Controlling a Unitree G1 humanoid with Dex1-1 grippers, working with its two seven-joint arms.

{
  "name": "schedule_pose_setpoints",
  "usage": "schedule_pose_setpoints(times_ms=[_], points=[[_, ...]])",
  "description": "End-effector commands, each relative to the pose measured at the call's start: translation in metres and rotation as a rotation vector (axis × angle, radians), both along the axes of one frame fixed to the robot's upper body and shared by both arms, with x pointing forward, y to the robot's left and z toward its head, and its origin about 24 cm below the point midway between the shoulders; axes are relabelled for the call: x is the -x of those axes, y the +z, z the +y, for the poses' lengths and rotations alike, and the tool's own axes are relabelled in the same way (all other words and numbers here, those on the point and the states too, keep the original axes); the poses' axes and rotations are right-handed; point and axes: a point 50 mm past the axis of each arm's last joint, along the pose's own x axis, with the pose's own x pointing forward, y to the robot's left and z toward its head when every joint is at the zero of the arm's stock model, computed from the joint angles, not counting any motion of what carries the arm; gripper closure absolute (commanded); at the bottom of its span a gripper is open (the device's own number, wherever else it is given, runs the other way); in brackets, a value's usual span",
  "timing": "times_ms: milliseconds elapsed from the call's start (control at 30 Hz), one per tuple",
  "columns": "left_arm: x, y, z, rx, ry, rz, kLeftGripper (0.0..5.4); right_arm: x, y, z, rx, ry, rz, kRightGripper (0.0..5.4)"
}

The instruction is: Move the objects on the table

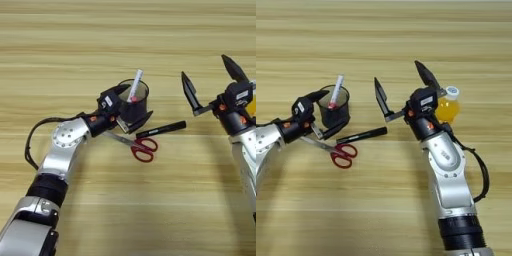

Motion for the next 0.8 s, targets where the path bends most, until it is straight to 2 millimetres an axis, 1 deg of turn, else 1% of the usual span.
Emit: schedule_pose_setpoints(times_ms=[33,233,533,667,800], points=[[-0.002,0.007,-0.001,0.029,0.018,-0.039,0.02,0.000,-0.006,0.001,0.006,0.004,0.031,0.00],[0.005,0.020,-0.001,0.120,0.075,-0.115,0.02,0.000,-0.007,0.001,0.005,0.002,0.038,0.00],[0.031,0.032,0.013,0.253,0.269,-0.268,0.02,0.000,-0.014,-0.001,-0.009,-0.007,0.072,0.00],[0.041,0.035,0.024,0.313,0.402,-0.298,0.02,0.002,-0.017,-0.001,-0.014,-0.011,0.090,0.00],[0.049,0.031,0.041,0.303,0.544,-0.313,0.02,0.004,-0.021,-0.002,-0.017,-0.021,0.107,0.00]])
